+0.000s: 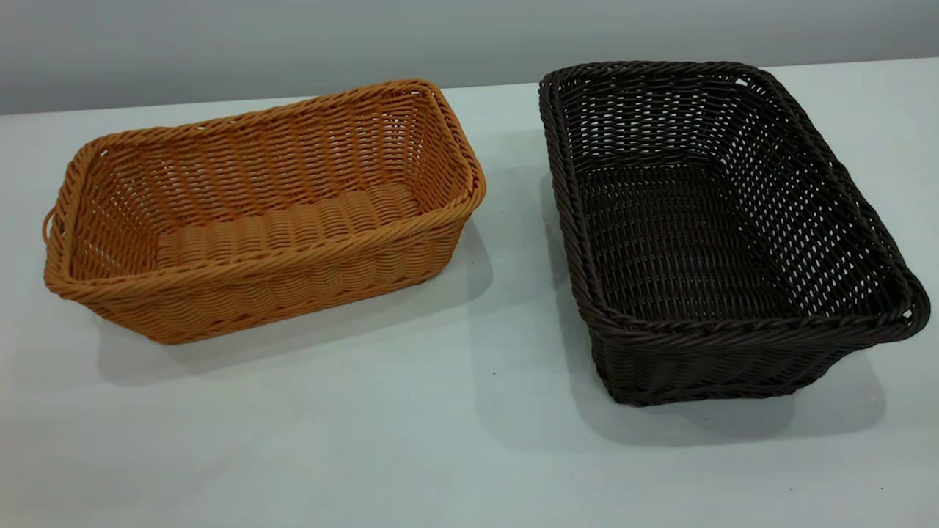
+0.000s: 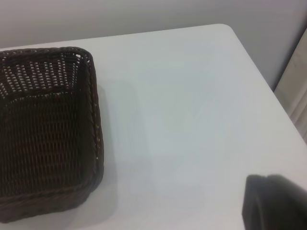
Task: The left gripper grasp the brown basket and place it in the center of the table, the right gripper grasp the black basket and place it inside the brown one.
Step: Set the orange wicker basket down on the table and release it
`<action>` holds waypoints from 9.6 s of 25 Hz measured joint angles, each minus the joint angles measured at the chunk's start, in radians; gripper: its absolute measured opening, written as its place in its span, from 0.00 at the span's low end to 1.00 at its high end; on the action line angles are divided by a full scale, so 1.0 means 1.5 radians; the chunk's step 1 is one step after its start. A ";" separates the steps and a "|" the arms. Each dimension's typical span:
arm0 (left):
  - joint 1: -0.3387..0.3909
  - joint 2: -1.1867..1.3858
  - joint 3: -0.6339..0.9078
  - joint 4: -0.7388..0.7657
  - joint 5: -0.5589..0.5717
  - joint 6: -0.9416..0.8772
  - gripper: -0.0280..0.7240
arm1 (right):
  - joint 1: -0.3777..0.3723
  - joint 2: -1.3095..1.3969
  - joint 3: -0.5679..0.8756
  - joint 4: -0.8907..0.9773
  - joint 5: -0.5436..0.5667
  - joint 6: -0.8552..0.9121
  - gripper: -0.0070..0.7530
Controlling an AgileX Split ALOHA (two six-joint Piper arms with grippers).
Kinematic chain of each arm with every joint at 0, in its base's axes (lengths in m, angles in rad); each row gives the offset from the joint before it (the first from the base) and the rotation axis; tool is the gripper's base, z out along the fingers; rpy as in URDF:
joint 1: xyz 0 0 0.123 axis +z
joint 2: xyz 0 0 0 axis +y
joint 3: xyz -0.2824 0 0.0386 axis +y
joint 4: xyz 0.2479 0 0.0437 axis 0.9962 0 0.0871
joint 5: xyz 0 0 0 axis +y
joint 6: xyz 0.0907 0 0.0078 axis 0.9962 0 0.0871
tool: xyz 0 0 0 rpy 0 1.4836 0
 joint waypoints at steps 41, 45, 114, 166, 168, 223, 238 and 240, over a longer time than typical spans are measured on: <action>0.000 0.000 0.000 0.000 0.000 0.000 0.04 | 0.000 0.000 0.000 0.004 0.000 0.000 0.02; 0.000 0.000 0.000 -0.002 -0.005 0.000 0.04 | 0.000 0.000 0.000 0.003 0.000 0.000 0.02; -0.153 0.995 -0.181 0.000 -0.429 0.494 0.57 | 0.000 0.503 -0.045 0.609 -0.207 0.245 0.60; -0.161 1.076 -0.224 0.002 -0.450 0.518 0.57 | 0.380 1.054 -0.046 0.390 -0.544 0.786 0.59; -0.161 1.076 -0.224 0.002 -0.447 0.519 0.57 | 0.380 1.069 -0.046 0.389 -0.557 0.787 0.58; -0.166 1.234 -0.228 0.007 -0.579 0.561 0.31 | 0.379 1.224 -0.086 0.419 -0.682 0.784 0.17; -0.174 1.246 -0.229 0.005 -0.533 0.668 0.18 | 0.326 1.220 -0.085 0.415 -0.647 0.787 0.17; -0.185 1.246 -0.228 0.005 -0.524 0.676 0.18 | 0.309 1.220 -0.085 0.415 -0.636 0.769 0.17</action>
